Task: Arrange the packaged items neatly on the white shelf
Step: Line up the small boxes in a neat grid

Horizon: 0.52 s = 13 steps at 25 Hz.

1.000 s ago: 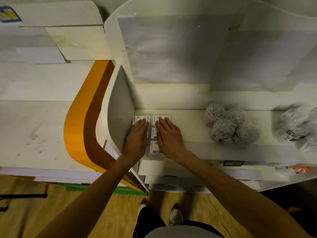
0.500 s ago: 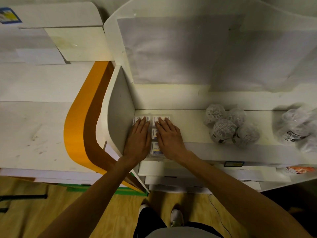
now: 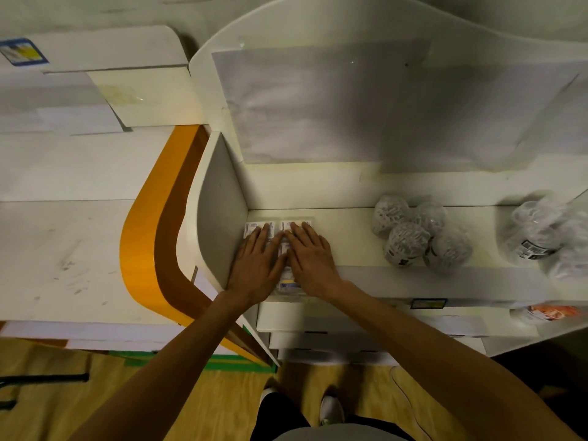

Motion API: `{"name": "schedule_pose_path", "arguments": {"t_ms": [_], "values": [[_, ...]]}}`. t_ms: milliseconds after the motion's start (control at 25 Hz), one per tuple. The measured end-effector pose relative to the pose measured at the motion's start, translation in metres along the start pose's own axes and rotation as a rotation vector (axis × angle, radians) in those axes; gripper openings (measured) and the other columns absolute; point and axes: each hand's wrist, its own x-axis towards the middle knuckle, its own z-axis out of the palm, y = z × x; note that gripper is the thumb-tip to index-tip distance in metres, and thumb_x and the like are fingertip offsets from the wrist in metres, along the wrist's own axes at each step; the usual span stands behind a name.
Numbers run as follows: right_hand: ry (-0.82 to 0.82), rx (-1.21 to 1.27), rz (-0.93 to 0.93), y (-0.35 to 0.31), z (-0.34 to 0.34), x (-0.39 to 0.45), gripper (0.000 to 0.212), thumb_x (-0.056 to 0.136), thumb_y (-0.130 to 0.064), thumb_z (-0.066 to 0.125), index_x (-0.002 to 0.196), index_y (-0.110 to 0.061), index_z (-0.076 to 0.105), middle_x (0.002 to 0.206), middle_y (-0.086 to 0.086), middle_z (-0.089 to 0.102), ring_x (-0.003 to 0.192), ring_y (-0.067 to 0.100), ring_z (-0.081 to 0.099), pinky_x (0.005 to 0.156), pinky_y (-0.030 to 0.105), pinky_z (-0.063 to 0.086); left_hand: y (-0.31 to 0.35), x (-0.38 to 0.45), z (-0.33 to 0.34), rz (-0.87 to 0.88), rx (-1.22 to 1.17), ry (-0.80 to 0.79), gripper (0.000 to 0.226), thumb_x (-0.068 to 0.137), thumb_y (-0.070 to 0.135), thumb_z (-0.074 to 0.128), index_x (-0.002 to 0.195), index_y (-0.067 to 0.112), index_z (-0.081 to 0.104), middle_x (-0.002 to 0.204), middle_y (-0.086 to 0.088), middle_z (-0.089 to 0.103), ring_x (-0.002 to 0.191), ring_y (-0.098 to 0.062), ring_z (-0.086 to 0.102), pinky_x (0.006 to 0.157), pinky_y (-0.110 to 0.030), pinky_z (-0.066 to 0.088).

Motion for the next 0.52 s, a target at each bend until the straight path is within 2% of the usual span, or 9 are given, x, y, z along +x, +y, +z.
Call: {"name": "schedule_pose_path", "arguments": {"t_ms": [160,280,360,520], "values": [[0.062,0.249,0.01,-0.003,-0.011,0.002,0.047,0.105,-0.034,0.034,0.147,-0.019,0.047,0.161,0.001,0.032,0.153,0.019,0.015,0.123,0.049,0.016,0.002,0.002,-0.006,-0.023,-0.082,0.031,0.076,0.095,0.069,0.009,0.157,0.028,0.026,0.164,-0.004,0.021,0.151,-0.025,0.019,0.121,-0.042,0.008],[0.17,0.328,-0.048,0.001,-0.034,-0.001,0.043,0.103,-0.034,0.036,0.135,-0.018,0.06,0.154,0.003,0.045,0.149,0.019,0.027,0.121,0.046,0.023,0.007,0.003,-0.017,-0.111,-0.337,0.158,0.06,0.101,0.055,0.028,0.147,0.021,0.045,0.157,-0.004,0.037,0.143,-0.023,0.036,0.119,-0.046,0.028],[0.263,0.368,-0.093,0.01,-0.06,-0.009,0.033,0.102,-0.024,0.045,0.127,-0.018,0.065,0.147,0.001,0.051,0.144,0.016,0.034,0.119,0.044,0.029,0.007,0.005,-0.024,-0.153,-0.513,0.254,0.047,0.103,0.043,0.039,0.141,0.018,0.05,0.153,-0.003,0.041,0.137,-0.021,0.042,0.114,-0.045,0.035],[0.512,0.33,-0.189,0.036,-0.115,-0.032,0.026,0.096,-0.001,0.056,0.116,-0.011,0.07,0.133,0.003,0.061,0.132,0.017,0.049,0.114,0.036,0.038,0.018,0.011,-0.043,-0.108,-0.626,0.318,0.033,0.105,0.025,0.045,0.136,0.016,0.053,0.147,0.001,0.044,0.123,-0.008,0.049,0.1,-0.024,0.047]]}}
